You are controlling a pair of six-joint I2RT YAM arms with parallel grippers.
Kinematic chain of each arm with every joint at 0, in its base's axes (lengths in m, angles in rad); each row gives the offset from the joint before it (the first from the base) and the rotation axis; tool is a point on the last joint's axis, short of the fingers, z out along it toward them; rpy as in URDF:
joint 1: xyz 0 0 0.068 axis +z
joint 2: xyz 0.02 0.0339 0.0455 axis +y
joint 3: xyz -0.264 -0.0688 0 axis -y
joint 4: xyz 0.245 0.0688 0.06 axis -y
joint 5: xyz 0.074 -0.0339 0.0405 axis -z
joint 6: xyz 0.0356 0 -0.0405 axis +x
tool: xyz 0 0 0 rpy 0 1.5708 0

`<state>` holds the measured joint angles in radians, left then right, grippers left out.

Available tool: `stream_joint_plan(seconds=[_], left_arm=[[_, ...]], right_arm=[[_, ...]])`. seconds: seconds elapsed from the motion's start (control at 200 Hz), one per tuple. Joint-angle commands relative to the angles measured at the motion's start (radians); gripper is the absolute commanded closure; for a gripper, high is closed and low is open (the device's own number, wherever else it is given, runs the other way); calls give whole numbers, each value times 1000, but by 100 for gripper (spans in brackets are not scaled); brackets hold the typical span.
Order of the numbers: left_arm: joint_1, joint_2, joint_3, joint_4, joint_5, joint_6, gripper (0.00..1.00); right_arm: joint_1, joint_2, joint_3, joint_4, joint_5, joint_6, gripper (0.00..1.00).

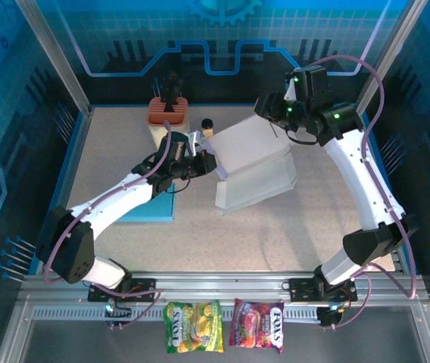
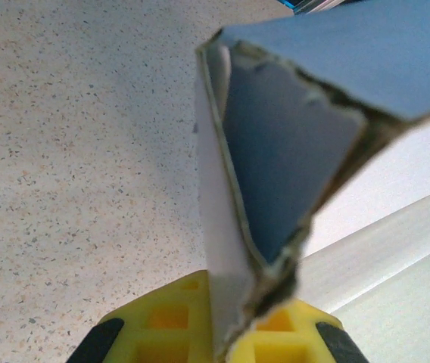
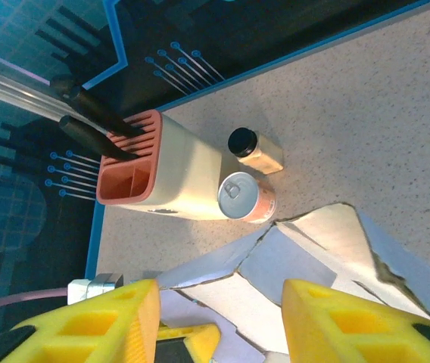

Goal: Fold the paper box

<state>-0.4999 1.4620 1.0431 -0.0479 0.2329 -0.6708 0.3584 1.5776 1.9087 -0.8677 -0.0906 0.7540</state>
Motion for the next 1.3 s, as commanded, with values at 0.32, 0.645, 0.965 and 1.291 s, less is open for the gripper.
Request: stream_joint_plan(seconds=[0.32, 0.645, 0.965, 1.291], left_arm=[[28, 42, 90, 3, 68, -2, 100], [74, 114, 166, -12, 223, -8, 100], [92, 133, 186, -39, 269, -1, 100], [92, 133, 196, -61, 280, 23, 100]], right_arm=[[-215, -154, -41, 97, -321, -98, 53], [-443, -109, -229, 269, -728, -116, 69], [-408, -120, -349, 368, -796, -133, 71], [-380, -116, -369, 327, -749, -215, 68]])
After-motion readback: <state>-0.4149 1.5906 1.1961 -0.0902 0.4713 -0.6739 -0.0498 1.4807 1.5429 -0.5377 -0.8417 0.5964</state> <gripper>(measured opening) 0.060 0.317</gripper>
